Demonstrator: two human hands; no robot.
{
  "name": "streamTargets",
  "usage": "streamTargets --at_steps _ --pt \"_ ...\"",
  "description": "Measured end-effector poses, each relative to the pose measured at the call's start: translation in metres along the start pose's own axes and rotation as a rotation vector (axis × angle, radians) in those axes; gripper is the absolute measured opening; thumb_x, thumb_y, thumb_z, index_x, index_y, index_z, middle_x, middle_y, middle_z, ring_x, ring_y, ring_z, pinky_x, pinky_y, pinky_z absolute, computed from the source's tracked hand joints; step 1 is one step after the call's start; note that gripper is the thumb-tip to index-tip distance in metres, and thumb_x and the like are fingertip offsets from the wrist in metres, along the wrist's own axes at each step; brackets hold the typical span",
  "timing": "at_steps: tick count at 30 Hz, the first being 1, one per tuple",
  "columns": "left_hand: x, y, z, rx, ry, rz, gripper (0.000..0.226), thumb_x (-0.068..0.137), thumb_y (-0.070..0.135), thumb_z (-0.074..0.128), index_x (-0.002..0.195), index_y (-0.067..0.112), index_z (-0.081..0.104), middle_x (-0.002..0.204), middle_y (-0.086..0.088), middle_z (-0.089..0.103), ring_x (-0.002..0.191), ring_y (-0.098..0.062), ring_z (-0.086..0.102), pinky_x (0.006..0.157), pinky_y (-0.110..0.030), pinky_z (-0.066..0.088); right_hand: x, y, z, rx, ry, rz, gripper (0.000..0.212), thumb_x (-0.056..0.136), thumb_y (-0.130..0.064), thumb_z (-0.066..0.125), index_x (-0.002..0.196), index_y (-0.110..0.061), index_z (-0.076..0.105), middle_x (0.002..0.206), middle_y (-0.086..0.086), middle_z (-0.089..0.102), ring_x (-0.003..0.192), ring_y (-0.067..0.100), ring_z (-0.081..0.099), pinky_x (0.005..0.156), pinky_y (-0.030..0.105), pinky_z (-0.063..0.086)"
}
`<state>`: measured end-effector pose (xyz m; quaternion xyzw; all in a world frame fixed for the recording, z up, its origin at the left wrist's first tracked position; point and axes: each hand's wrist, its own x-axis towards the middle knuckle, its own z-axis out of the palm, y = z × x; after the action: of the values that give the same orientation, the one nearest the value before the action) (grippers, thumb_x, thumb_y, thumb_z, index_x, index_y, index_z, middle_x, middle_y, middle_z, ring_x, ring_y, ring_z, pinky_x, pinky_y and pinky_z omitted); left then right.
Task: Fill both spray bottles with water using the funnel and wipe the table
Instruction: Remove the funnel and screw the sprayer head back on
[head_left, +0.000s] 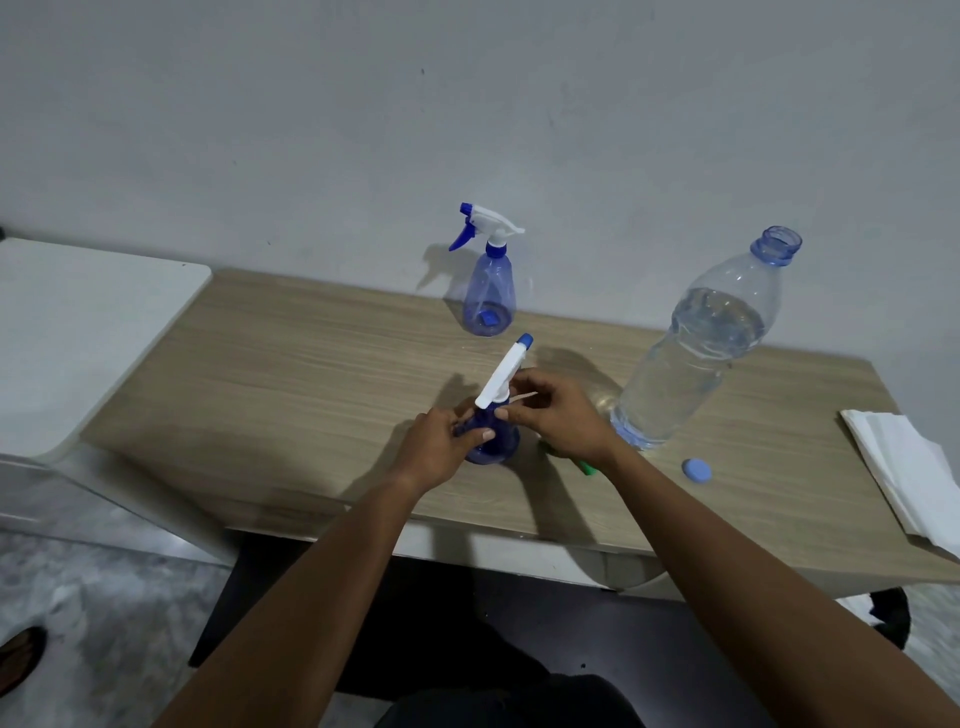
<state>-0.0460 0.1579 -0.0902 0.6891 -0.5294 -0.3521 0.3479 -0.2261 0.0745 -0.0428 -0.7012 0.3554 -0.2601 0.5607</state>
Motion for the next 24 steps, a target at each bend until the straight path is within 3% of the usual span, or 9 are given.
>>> streamTargets --at_steps 4,7,12,17,20,24 --pt "-0.0002 -0.0006 -0.0007 -0.021 -0.015 0.001 0.038 0.08 0.047 0.069 0.116 0.036 0.069 0.083 0.004 0.076 0.083 -0.015 0.071 0.083 -0.04 0.056 0.0006 -0.006 -0.0001 -0.058 -0.061 -0.015 0.028 0.09 -0.003 0.073 0.118 -0.003 0.072 0.113 0.012 0.075 0.093 0.011 0.073 0.083 0.02 0.056" --pt "-0.0003 0.0001 -0.0006 -0.017 -0.017 0.011 0.04 0.08 0.048 0.068 0.119 0.039 0.067 0.083 0.004 0.076 0.084 -0.014 0.071 0.083 -0.042 0.057 0.0006 -0.0072 0.0011 -0.037 -0.04 -0.006 0.027 0.089 -0.004 0.075 0.115 -0.004 0.074 0.108 0.008 0.077 0.097 0.019 0.075 0.083 0.021 0.057" --pt "-0.0005 -0.0009 -0.0008 -0.035 -0.007 -0.005 0.037 0.084 0.039 0.071 0.121 0.036 0.068 0.087 0.004 0.077 0.086 -0.013 0.072 0.085 -0.041 0.057 -0.0011 -0.0042 0.0083 -0.077 0.042 -0.032 0.026 0.085 -0.004 0.078 0.111 -0.007 0.077 0.101 0.002 0.079 0.092 0.016 0.076 0.081 0.021 0.057" --pt "-0.0015 0.004 -0.0025 0.012 -0.019 -0.024 0.033 0.088 0.036 0.071 0.121 0.03 0.07 0.087 -0.001 0.076 0.086 -0.018 0.07 0.081 -0.035 0.053 -0.0029 -0.0032 0.003 -0.067 0.017 -0.024 0.026 0.087 -0.003 0.076 0.113 -0.008 0.077 0.105 0.003 0.079 0.098 0.014 0.075 0.089 0.026 0.058" --pt "-0.0002 0.0036 -0.0089 0.019 -0.052 -0.043 0.026 0.09 0.032 0.07 0.112 0.018 0.074 0.091 -0.009 0.076 0.09 -0.024 0.07 0.081 -0.039 0.052 -0.0035 -0.0037 0.0018 -0.059 -0.006 -0.024 0.028 0.088 -0.001 0.075 0.115 -0.005 0.075 0.107 0.004 0.078 0.1 0.012 0.075 0.088 0.022 0.057" --pt "-0.0029 0.007 -0.0077 0.056 -0.004 -0.06 0.022 0.089 0.032 0.072 0.106 0.019 0.076 0.087 -0.006 0.075 0.083 -0.021 0.068 0.07 -0.029 0.048 -0.0064 -0.002 0.0079 -0.086 0.056 -0.047 0.027 0.087 0.0 0.075 0.113 -0.005 0.076 0.103 0.001 0.078 0.094 0.006 0.074 0.084 0.019 0.056"
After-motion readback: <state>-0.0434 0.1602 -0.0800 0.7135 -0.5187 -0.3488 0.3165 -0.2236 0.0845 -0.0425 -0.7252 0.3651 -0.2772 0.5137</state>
